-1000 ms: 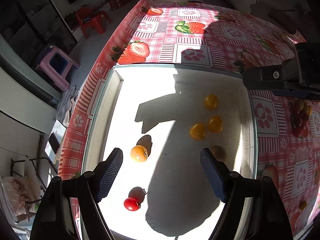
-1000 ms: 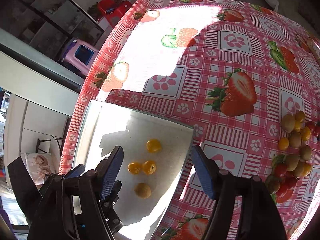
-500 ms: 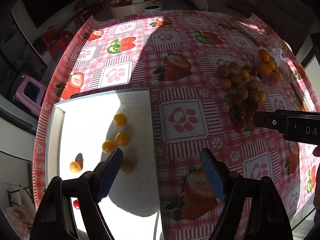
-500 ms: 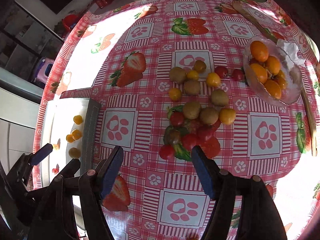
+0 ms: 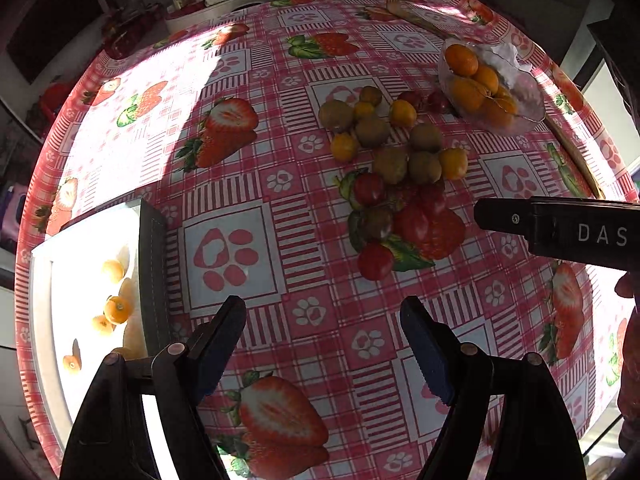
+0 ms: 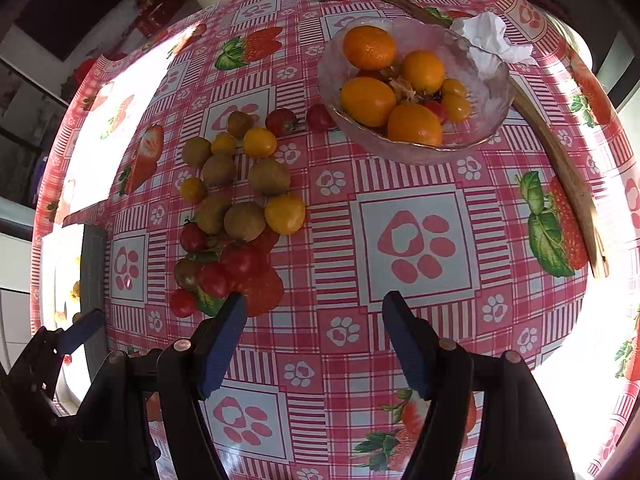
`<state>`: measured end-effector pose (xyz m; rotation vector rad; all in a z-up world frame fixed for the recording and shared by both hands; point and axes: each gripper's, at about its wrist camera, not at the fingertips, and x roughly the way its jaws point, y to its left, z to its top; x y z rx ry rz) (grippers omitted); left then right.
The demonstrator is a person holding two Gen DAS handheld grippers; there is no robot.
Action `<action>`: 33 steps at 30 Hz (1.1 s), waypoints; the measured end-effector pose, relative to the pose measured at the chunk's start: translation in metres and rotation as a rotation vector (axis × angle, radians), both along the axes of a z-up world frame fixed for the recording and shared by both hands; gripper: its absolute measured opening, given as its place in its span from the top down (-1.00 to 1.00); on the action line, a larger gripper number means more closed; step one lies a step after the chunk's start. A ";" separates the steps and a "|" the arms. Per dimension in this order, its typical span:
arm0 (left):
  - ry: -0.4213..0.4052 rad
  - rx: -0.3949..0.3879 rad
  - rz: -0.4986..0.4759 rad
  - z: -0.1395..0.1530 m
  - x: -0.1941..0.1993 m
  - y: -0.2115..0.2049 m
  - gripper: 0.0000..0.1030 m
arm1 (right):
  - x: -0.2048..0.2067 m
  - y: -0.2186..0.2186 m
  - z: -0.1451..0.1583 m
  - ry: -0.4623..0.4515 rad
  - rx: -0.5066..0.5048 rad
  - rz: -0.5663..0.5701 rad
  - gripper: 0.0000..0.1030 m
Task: Organize fruits
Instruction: 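Move both open tools back toward the fruit cluster, then grasp a red tomato with the left tool while the right grasps a yellow tomato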
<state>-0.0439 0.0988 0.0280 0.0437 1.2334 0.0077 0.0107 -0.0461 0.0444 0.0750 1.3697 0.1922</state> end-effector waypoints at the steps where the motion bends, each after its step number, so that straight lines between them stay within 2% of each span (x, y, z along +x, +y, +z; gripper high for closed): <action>1: -0.001 0.001 0.000 -0.001 0.003 -0.001 -0.57 | 0.002 -0.001 -0.001 -0.001 0.002 0.007 -0.34; 5: 0.000 0.010 0.001 -0.008 0.010 -0.008 -0.56 | 0.009 0.002 -0.007 -0.009 0.005 0.053 -0.17; 11: 0.009 0.008 0.008 -0.015 0.017 -0.014 -0.56 | 0.021 0.012 -0.011 -0.032 0.008 0.116 -0.11; 12: 0.011 0.006 0.008 -0.017 0.018 -0.015 -0.51 | 0.023 0.014 -0.012 -0.036 0.010 0.124 -0.11; 13: 0.016 0.006 0.008 -0.018 0.018 -0.015 -0.32 | 0.025 0.016 -0.012 -0.039 0.010 0.131 -0.10; 17: 0.019 -0.010 0.014 -0.018 0.019 -0.016 -0.26 | 0.032 0.022 -0.013 -0.053 0.007 0.155 -0.02; 18: 0.020 -0.020 0.014 -0.018 0.020 -0.016 -0.17 | 0.034 0.023 -0.013 -0.055 0.005 0.159 0.02; 20: 0.020 -0.037 0.012 -0.017 0.020 -0.017 -0.04 | 0.037 0.026 -0.013 -0.055 0.005 0.165 0.36; 21: 0.018 -0.037 0.010 -0.017 0.020 -0.018 0.01 | 0.038 0.026 -0.014 -0.052 0.012 0.167 0.43; 22: 0.015 -0.044 0.007 -0.017 0.021 -0.019 0.15 | 0.039 0.027 -0.014 -0.050 0.012 0.168 0.49; 26: 0.007 -0.064 0.005 -0.015 0.022 -0.018 0.59 | 0.039 0.026 -0.014 -0.049 0.023 0.159 0.50; 29: 0.018 -0.130 0.026 -0.014 0.021 -0.009 0.58 | 0.036 0.023 -0.013 -0.038 0.034 0.137 0.50; 33: 0.012 -0.152 0.050 -0.007 0.013 0.002 0.58 | 0.026 0.016 -0.011 -0.022 0.049 0.106 0.50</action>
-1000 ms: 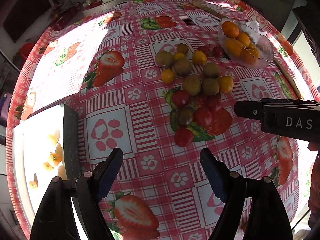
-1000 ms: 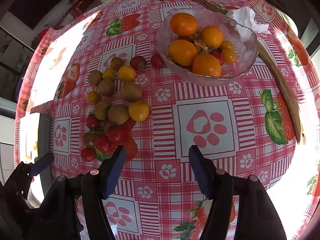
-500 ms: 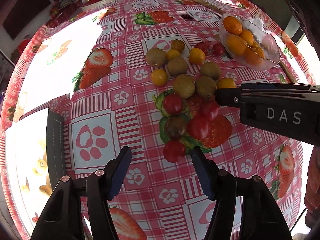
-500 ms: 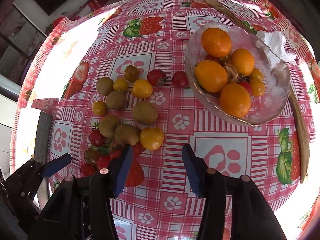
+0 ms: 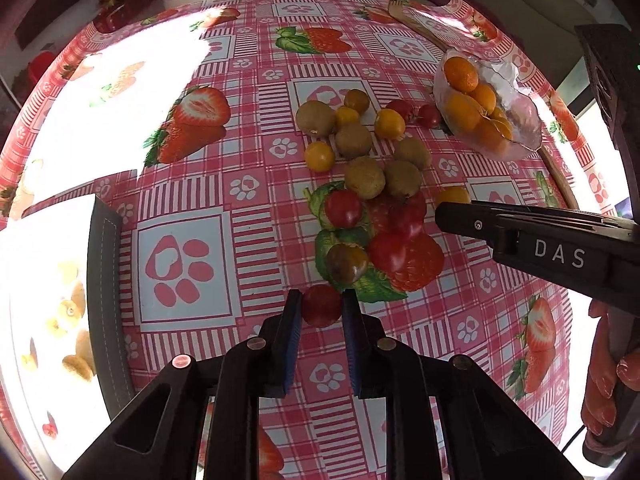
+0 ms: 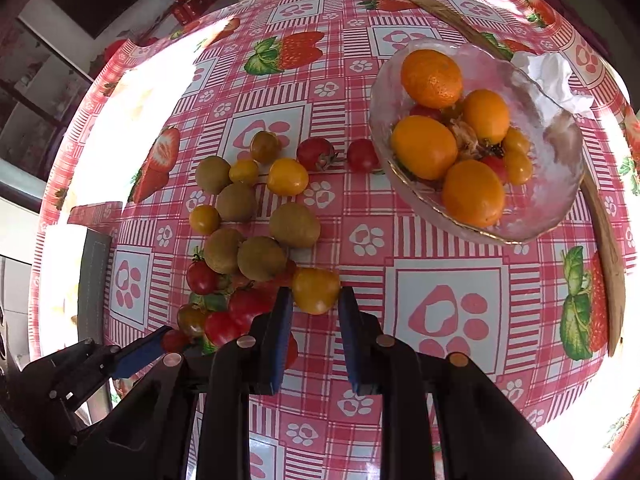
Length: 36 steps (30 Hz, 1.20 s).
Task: Organize fruits
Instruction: 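Grasp a red tomato with the left tool while the right grasps a yellow tomato, then carry the red and yellow tomatoes over the white tray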
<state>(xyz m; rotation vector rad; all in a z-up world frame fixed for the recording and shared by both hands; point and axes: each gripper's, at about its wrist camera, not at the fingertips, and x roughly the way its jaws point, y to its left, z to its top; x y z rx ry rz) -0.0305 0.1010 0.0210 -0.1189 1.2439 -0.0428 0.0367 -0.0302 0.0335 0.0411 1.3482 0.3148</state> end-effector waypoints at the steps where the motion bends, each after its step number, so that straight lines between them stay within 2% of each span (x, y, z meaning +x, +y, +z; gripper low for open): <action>1: -0.002 -0.001 0.003 0.003 -0.003 0.002 0.58 | -0.004 -0.002 0.001 0.005 0.004 -0.006 0.50; 9: -0.015 -0.018 0.043 0.022 -0.022 0.021 0.58 | -0.031 0.000 0.010 0.036 0.032 -0.024 0.50; 17: -0.016 -0.021 0.094 0.034 -0.045 0.049 0.58 | -0.046 0.024 0.021 0.033 0.039 0.015 0.50; 22: -0.008 -0.015 0.127 0.033 -0.058 0.067 0.58 | -0.048 0.028 0.022 0.006 -0.015 -0.010 0.49; 24: -0.008 -0.008 0.133 0.033 -0.063 0.072 0.58 | -0.042 0.022 0.018 -0.003 -0.043 -0.042 0.43; 26: -0.006 -0.010 0.140 0.032 -0.067 0.076 0.58 | -0.037 0.016 0.009 -0.006 -0.079 -0.065 0.11; 27: -0.004 -0.011 0.144 0.031 -0.068 0.077 0.58 | -0.034 0.014 0.005 -0.004 -0.087 -0.066 0.10; 31: 0.002 -0.006 0.145 0.029 -0.073 0.080 0.58 | -0.024 0.012 -0.011 0.002 -0.112 -0.046 0.10; 34: 0.004 -0.005 0.146 0.029 -0.075 0.082 0.58 | -0.018 0.016 -0.012 -0.028 -0.124 -0.025 0.13; 36: 0.005 -0.002 0.147 0.029 -0.075 0.083 0.58 | -0.015 0.020 -0.012 -0.036 -0.136 -0.017 0.32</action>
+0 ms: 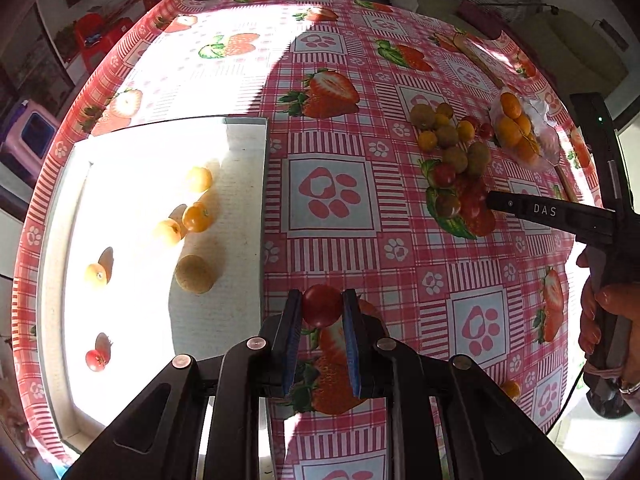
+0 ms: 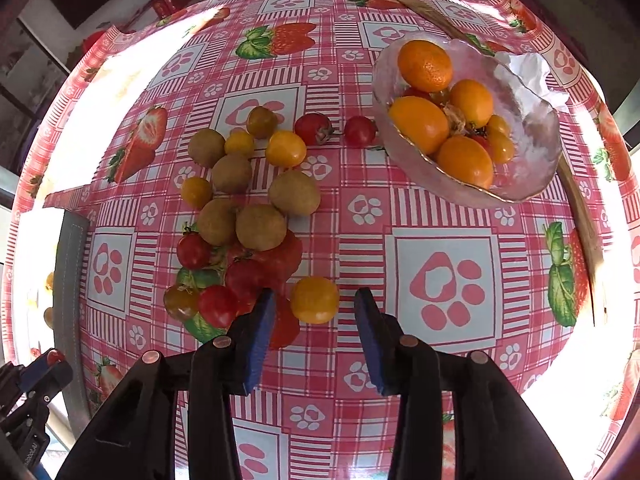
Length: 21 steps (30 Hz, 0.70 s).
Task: Organize fruits
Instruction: 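Carry the red and yellow tomatoes over the white tray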
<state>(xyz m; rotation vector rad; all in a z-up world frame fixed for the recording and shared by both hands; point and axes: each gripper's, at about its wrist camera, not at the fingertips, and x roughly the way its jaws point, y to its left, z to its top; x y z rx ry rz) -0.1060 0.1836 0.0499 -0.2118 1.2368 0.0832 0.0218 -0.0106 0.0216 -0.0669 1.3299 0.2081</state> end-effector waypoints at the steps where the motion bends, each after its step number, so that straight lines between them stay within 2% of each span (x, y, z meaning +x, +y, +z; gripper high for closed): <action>1: -0.001 0.001 0.002 0.001 0.000 0.000 0.58 | 0.001 0.001 0.000 0.000 0.001 0.003 0.49; 6: -0.011 0.004 0.016 0.005 -0.003 0.004 0.58 | -0.003 -0.001 0.006 0.024 0.040 -0.015 0.49; 10: -0.013 0.009 0.038 0.008 -0.009 0.011 0.58 | -0.015 0.012 0.021 0.028 0.083 0.014 0.49; 21: -0.004 0.038 0.163 0.012 -0.047 0.060 0.58 | -0.048 0.108 0.049 0.075 0.223 0.200 0.49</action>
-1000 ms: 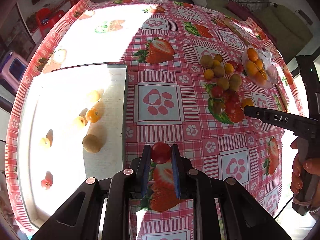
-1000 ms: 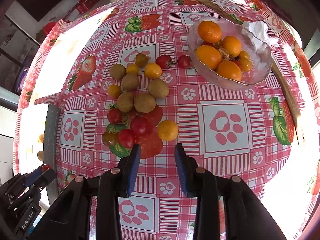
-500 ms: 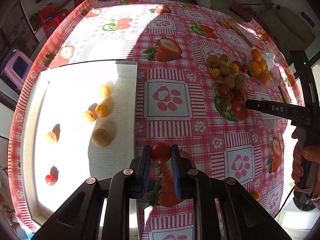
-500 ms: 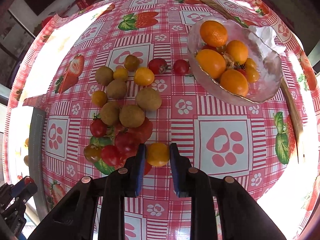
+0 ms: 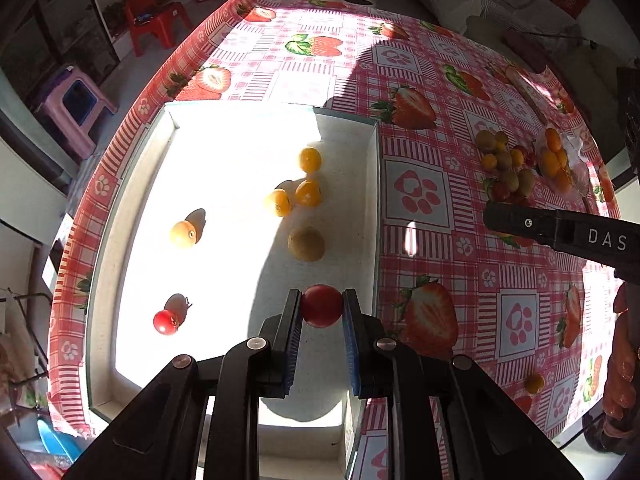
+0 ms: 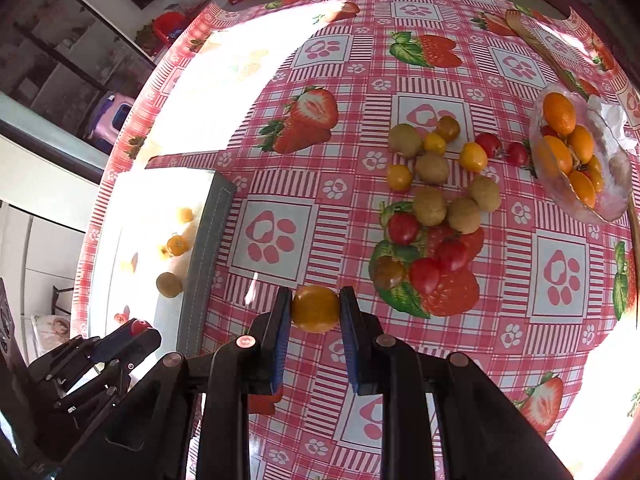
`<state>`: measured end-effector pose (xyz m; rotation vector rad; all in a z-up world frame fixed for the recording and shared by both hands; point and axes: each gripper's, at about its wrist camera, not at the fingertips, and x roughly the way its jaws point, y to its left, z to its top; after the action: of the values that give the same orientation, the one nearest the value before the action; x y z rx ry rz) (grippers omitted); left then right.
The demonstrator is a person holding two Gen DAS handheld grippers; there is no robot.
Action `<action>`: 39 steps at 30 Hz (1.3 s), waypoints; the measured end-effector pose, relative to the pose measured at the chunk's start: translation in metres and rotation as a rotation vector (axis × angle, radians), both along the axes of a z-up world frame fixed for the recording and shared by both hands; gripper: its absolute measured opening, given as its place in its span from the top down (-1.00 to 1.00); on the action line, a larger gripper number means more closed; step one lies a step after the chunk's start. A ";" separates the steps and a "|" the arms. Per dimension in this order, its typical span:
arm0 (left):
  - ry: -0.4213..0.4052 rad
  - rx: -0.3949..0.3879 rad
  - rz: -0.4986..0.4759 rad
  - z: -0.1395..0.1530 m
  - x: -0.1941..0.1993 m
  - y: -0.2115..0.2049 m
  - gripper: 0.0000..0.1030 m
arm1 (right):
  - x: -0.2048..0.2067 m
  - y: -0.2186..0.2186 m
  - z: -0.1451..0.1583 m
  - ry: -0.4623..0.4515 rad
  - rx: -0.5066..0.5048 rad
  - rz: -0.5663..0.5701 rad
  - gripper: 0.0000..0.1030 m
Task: Organize fruits
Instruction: 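Carry the red and yellow tomatoes over the white tray, then open the left tool to drop the red tomato while the right lowers its yellow tomato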
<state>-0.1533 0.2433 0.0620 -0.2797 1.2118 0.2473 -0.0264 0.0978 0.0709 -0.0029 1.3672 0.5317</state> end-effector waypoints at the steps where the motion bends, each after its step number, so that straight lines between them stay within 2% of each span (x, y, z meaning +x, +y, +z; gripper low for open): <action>1: 0.003 0.003 0.016 -0.001 -0.005 0.006 0.58 | -0.003 0.011 0.001 0.004 0.011 0.021 0.49; 9: 0.035 0.020 0.153 -0.009 -0.045 0.053 0.58 | -0.032 0.088 -0.001 0.044 0.050 0.164 0.49; 16: 0.070 0.038 0.242 -0.029 -0.068 0.083 0.58 | -0.055 0.139 -0.020 0.075 0.011 0.271 0.49; 22: 0.090 0.051 0.245 -0.045 -0.072 0.089 0.58 | -0.067 0.157 -0.035 0.070 -0.050 0.311 0.49; 26: 0.082 0.086 0.220 -0.044 -0.069 0.086 0.58 | -0.071 0.162 -0.043 0.068 -0.088 0.329 0.49; 29: 0.088 0.084 0.219 -0.044 -0.068 0.089 0.57 | -0.072 0.164 -0.048 0.062 -0.107 0.331 0.47; 32: 0.097 0.097 0.217 -0.043 -0.067 0.090 0.33 | -0.073 0.166 -0.048 0.056 -0.115 0.338 0.45; 33: 0.094 0.100 0.216 -0.042 -0.067 0.088 0.01 | -0.076 0.169 -0.048 0.062 -0.109 0.336 0.43; 34: 0.085 0.112 0.217 -0.040 -0.067 0.088 -0.15 | -0.076 0.168 -0.048 0.070 -0.100 0.331 0.38; 36: 0.077 0.135 0.204 -0.036 -0.066 0.086 -0.15 | -0.072 0.166 -0.048 0.086 -0.086 0.317 0.33; 39: 0.095 0.138 0.189 -0.038 -0.064 0.086 -0.15 | -0.071 0.160 -0.043 0.087 -0.062 0.302 0.15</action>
<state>-0.2176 0.3292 0.0239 -0.2649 1.2564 0.5113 -0.0973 0.2582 0.0280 -0.2426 1.4778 0.7486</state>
